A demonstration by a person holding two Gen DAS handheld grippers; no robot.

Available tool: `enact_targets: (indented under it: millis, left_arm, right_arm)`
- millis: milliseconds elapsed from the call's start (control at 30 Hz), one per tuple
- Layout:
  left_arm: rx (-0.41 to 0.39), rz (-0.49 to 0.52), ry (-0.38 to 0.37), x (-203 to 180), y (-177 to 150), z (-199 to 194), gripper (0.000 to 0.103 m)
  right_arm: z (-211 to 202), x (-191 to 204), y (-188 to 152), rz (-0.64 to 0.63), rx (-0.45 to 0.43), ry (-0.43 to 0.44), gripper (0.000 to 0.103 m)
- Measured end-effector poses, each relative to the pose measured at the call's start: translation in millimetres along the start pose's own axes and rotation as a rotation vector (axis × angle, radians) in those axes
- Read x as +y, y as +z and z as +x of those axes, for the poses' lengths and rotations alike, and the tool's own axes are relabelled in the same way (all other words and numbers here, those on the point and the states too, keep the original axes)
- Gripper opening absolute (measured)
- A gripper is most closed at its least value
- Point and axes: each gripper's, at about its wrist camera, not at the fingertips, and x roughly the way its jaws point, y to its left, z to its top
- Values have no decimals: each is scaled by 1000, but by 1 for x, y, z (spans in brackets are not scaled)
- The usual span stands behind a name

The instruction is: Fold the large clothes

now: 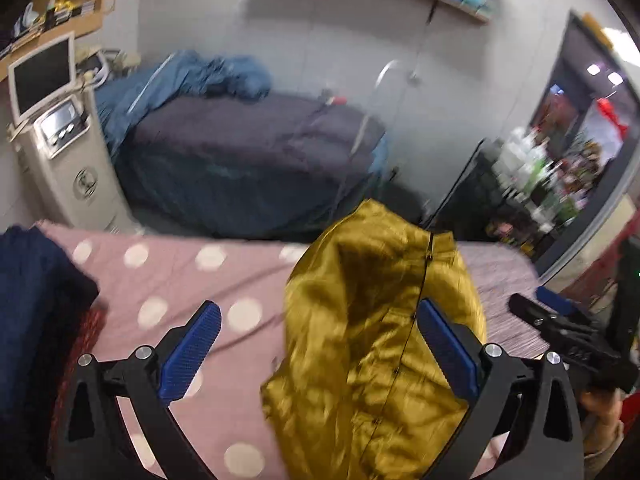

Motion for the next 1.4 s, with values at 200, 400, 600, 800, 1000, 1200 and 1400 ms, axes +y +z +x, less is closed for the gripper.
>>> enact_targets:
  millis: [200,400,600,800,1000,1200,1400]
  left_arm:
    - [318,-33,167,52,-126,86,97]
    - [505,-236,169,117,-228,80,97]
    - [408,-393,19,119,-212,54,96]
    - [597,-83,-210,10,-193,87,97]
    - [722,245,-104,-56,-239,137,57]
    - [631,-52,-78,34,-196,110,16]
    - [399,-195,186,158,-116,45,10]
  right_arm:
    - [61,-84,-131,163,290,-151,97]
    - [40,-187,-197,376,364,-304,97]
    - [20,-231,-190,439,308,-378,97]
    - [46,-217,-186,281,361,-449,97]
    - [60,-195,-203,251,412,-422,97]
    - [49,-210,-215,293,419,-439,97]
    - [37,-233,-215,372,406,-459,97]
